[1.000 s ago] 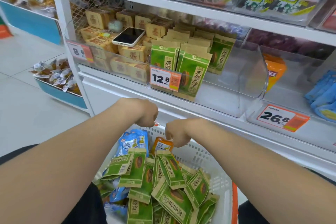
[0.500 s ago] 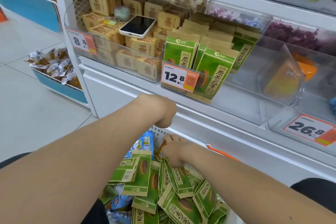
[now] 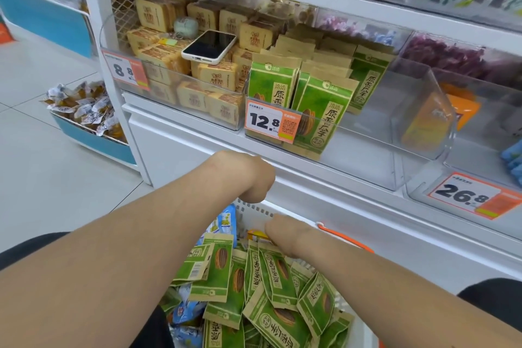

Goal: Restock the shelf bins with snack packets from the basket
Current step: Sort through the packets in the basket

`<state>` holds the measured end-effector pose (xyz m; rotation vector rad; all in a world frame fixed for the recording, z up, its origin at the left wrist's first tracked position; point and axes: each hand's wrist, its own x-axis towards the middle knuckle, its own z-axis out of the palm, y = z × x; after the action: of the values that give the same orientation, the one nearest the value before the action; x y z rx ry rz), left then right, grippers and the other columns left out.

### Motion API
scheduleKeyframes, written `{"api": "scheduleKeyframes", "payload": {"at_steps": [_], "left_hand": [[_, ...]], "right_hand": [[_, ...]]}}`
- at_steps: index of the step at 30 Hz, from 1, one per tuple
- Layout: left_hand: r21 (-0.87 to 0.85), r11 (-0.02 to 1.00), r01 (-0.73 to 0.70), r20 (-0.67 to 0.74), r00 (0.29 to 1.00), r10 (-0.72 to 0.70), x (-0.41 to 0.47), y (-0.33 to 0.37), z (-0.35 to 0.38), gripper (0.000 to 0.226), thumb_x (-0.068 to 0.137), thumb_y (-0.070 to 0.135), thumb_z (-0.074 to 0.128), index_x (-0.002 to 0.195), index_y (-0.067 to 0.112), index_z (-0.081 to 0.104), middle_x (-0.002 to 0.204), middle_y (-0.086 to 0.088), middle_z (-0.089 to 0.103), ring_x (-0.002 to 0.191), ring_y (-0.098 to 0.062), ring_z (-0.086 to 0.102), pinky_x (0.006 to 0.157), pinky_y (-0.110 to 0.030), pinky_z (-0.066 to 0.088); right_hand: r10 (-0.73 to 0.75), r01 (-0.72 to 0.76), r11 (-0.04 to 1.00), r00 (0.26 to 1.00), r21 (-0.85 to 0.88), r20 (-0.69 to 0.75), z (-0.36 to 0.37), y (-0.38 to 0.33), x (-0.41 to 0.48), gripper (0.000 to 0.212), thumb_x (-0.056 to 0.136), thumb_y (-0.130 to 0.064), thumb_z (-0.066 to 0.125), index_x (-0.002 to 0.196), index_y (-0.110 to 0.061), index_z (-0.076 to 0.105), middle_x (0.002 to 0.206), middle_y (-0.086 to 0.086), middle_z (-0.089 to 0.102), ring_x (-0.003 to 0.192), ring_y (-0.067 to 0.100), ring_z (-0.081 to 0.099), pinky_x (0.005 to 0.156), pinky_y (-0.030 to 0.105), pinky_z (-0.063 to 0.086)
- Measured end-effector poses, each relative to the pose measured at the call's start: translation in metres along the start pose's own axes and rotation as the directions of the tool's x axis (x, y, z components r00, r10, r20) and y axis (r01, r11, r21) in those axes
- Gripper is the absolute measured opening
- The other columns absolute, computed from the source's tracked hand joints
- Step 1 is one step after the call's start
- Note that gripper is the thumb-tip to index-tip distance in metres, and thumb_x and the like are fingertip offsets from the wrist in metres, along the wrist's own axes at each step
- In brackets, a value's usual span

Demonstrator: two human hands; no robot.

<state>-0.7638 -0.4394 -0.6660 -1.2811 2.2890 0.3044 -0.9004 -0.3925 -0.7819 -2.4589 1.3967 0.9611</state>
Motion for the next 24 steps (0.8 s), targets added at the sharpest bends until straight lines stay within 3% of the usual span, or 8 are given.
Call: {"api": "scheduleKeyframes", "payload": {"at_steps": [2, 5, 9, 12, 17, 20, 23, 24], "left_hand": [[-0.002, 1.000, 0.000, 0.005, 1.000, 0.000, -0.002, 0.003, 0.001, 0.033, 0.101, 0.017, 0.051, 0.130, 0.017, 0.066, 0.135, -0.007, 0.063, 0.091, -0.026, 0.050, 0.078, -0.036, 0.044], [0.021, 1.000, 0.007, 0.024, 1.000, -0.007, -0.008, 0.009, 0.000, 0.029, 0.102, 0.016, 0.051, 0.127, 0.019, 0.066, 0.118, -0.003, 0.058, 0.088, -0.027, 0.045, 0.075, -0.035, 0.042], [0.034, 0.999, 0.010, 0.043, 0.999, -0.011, -0.019, 0.023, -0.010, 0.035, 0.101, 0.027, 0.063, 0.134, 0.017, 0.065, 0.134, -0.006, 0.065, 0.095, -0.024, 0.060, 0.082, -0.035, 0.051], [0.026, 1.000, -0.011, 0.063, 0.998, 0.010, -0.028, 0.033, -0.018, 0.053, 0.093, 0.045, 0.075, 0.139, 0.023, 0.060, 0.134, 0.001, 0.063, 0.116, -0.024, 0.064, 0.099, -0.042, 0.054], [-0.147, 0.985, -0.084, 0.093, 0.991, 0.099, -0.039, 0.046, -0.029, 0.096, 0.064, 0.080, 0.081, 0.142, 0.028, 0.057, 0.134, 0.008, 0.063, 0.119, -0.020, 0.063, 0.103, -0.043, 0.054], [-0.235, 0.962, -0.143, -0.069, 0.989, 0.130, -0.047, 0.055, -0.035, 0.103, 0.051, 0.092, 0.076, 0.124, 0.020, 0.064, 0.123, 0.005, 0.069, 0.109, -0.018, 0.067, 0.100, -0.042, 0.055], [-0.379, 0.882, -0.281, -0.329, 0.931, 0.156, -0.054, 0.067, -0.043, 0.066, 0.068, 0.080, 0.071, 0.103, 0.023, 0.067, 0.103, 0.008, 0.073, 0.089, -0.012, 0.072, 0.084, -0.042, 0.061], [-0.453, 0.825, -0.338, -0.394, 0.906, 0.155, -0.057, 0.072, -0.046, 0.051, 0.078, 0.069, 0.069, 0.099, 0.023, 0.068, 0.099, 0.006, 0.075, 0.080, -0.011, 0.074, 0.077, -0.043, 0.063]], "right_hand": [[0.000, 0.000, 1.000, 1.000, 0.021, -0.022, 0.002, 0.000, -0.010, 0.014, 0.103, -0.005, 0.050, 0.095, -0.005, 0.061, 0.110, 0.018, 0.064, 0.111, 0.033, 0.065, 0.074, 0.033, 0.039], [0.110, -0.071, 0.971, 0.981, 0.228, -0.161, 0.002, 0.006, -0.017, 0.011, 0.095, -0.014, 0.059, 0.102, -0.010, 0.067, 0.109, 0.014, 0.066, 0.097, 0.034, 0.065, 0.071, 0.035, 0.047], [0.302, -0.113, 0.835, 0.912, 0.539, -0.276, -0.019, 0.019, -0.038, 0.025, 0.081, -0.005, 0.057, 0.098, -0.016, 0.073, 0.101, 0.007, 0.071, 0.096, 0.027, 0.065, 0.078, 0.036, 0.057], [0.394, -0.131, 0.778, 0.863, 0.615, -0.315, -0.036, 0.031, -0.056, 0.022, 0.081, -0.004, 0.062, 0.096, -0.015, 0.073, 0.102, 0.005, 0.071, 0.102, 0.025, 0.064, 0.075, 0.032, 0.052], [0.602, -0.142, 0.601, 0.728, 0.787, -0.328, -0.070, 0.045, -0.099, 0.018, 0.083, -0.008, 0.058, 0.092, -0.009, 0.074, 0.103, 0.015, 0.070, 0.107, 0.033, 0.062, 0.084, 0.038, 0.057], [0.737, -0.039, 0.386, 0.614, 0.922, -0.282, -0.087, 0.058, -0.133, 0.022, 0.087, -0.007, 0.053, 0.092, -0.008, 0.074, 0.096, 0.015, 0.072, 0.103, 0.033, 0.065, 0.085, 0.039, 0.058], [0.817, 0.128, 0.192, 0.528, 0.973, -0.230, -0.098, 0.069, -0.164, 0.025, 0.085, -0.006, 0.051, 0.082, -0.012, 0.076, 0.074, 0.007, 0.071, 0.092, 0.035, 0.072, 0.071, 0.036, 0.056], [0.837, 0.172, 0.162, 0.498, 0.972, -0.227, -0.101, 0.074, -0.171, 0.026, 0.084, -0.007, 0.051, 0.079, -0.012, 0.077, 0.072, 0.007, 0.071, 0.091, 0.034, 0.072, 0.073, 0.037, 0.058]]}}
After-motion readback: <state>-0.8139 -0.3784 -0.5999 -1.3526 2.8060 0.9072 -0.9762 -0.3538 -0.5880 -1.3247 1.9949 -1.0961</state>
